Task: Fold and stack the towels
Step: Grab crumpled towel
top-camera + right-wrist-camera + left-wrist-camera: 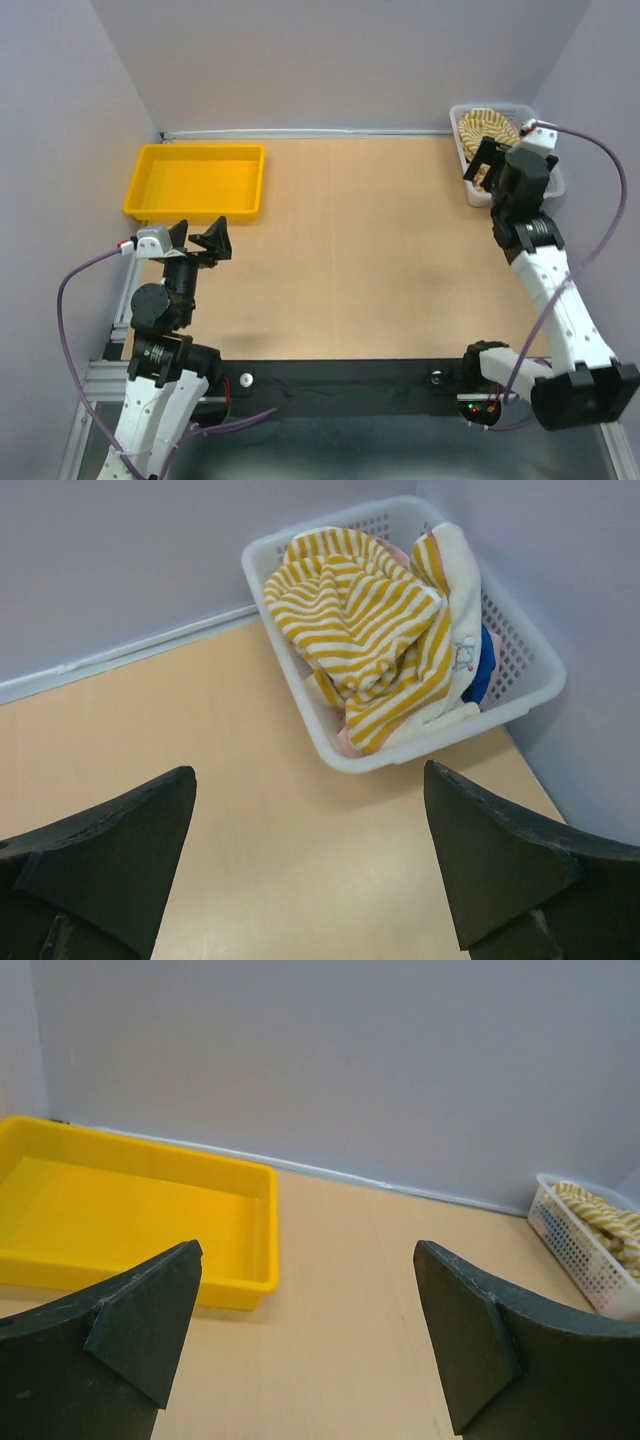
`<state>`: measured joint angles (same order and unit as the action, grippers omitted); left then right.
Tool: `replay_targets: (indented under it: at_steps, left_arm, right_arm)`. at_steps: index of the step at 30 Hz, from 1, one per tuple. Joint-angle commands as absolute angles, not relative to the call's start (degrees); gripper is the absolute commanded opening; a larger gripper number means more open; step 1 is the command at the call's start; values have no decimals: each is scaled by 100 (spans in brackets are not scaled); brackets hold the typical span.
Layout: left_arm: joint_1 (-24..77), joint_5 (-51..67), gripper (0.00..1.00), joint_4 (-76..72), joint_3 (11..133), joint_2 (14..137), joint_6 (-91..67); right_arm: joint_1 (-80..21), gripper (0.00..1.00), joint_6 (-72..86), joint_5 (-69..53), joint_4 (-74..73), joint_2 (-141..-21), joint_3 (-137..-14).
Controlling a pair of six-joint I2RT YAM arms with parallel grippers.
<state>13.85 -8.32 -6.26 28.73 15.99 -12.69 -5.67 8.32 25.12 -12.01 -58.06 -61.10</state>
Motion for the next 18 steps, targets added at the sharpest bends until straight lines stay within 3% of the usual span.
replay_targets:
  at_steps: [1, 6, 9, 13, 18]
  left_arm:
    - [1590, -869, 99, -985, 2918, 1319, -1257]
    - [1828, -896, 99, -976, 2865, 1222, -1230]
    - [1960, -949, 97, -915, 2821, 1222, -1178]
    - [2092, -1055, 97, -879, 2821, 1239, -1099]
    - [2118, -1011, 97, -905, 2804, 1283, -1081]
  right_arm:
    - [-301, 100, 642, 2989, -1178, -6993, -7038]
    - [149, 99, 668, 2031, -1178, -8769, -8258]
    - [369, 85, 641, 1391, -1169, -9664, -8918]
    - [676, 76, 694, 994, -1178, -10491, -9604]
    - [800, 74, 738, 853, -1178, -11214, -10037]
